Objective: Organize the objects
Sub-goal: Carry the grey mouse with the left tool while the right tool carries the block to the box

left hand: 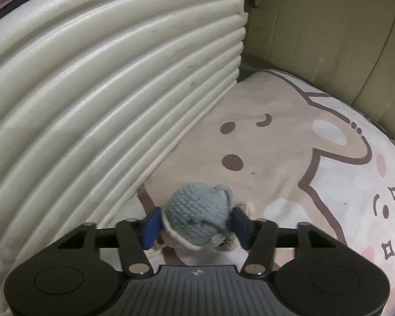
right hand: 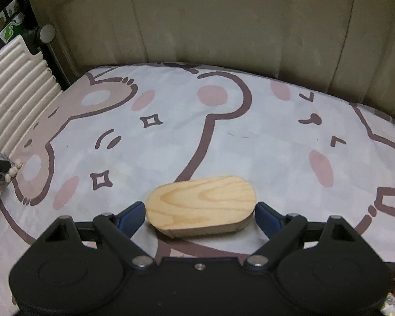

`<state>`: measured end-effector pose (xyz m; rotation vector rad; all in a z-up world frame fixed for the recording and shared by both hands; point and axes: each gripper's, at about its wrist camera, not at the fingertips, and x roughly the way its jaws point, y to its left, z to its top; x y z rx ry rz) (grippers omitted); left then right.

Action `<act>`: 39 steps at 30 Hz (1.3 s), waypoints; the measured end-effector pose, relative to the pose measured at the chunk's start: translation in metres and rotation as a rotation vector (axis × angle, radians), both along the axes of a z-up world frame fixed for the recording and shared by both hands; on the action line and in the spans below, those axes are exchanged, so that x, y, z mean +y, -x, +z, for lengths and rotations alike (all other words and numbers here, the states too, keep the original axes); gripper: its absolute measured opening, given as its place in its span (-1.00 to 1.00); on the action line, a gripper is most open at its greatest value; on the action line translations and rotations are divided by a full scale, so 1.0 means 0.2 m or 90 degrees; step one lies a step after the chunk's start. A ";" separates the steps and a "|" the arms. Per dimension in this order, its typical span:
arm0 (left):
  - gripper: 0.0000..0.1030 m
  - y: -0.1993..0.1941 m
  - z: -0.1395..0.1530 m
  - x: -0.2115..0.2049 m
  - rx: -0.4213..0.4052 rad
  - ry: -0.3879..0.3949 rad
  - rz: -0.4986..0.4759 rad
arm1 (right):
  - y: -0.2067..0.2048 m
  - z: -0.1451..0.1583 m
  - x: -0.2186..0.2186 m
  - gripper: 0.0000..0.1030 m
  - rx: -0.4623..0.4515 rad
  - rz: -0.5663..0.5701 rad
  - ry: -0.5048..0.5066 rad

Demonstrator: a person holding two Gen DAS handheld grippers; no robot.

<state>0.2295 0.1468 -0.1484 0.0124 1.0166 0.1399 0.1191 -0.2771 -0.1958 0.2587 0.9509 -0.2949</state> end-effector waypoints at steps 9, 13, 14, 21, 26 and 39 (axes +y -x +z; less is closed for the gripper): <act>0.01 0.04 0.03 -0.05 0.035 0.031 -0.021 | 0.02 0.07 0.01 0.28 0.042 -0.066 -0.006; 0.01 0.09 0.06 -0.13 0.046 0.043 -0.058 | 0.11 0.10 -0.03 -0.28 0.045 -0.127 -0.040; 0.01 0.10 0.07 -0.14 0.049 0.047 -0.066 | 0.13 0.10 -0.03 -0.30 0.055 -0.120 -0.037; 0.01 0.18 0.09 -0.29 0.075 0.079 -0.141 | 0.21 0.13 -0.03 0.30 0.021 -0.123 -0.038; 0.01 0.23 0.09 -0.42 0.092 0.068 -0.223 | 0.16 0.15 -0.03 0.74 -0.026 -0.128 -0.047; 0.01 0.34 0.00 -0.70 0.160 -0.005 -0.398 | -0.01 0.01 0.02 0.94 0.039 -0.098 -0.010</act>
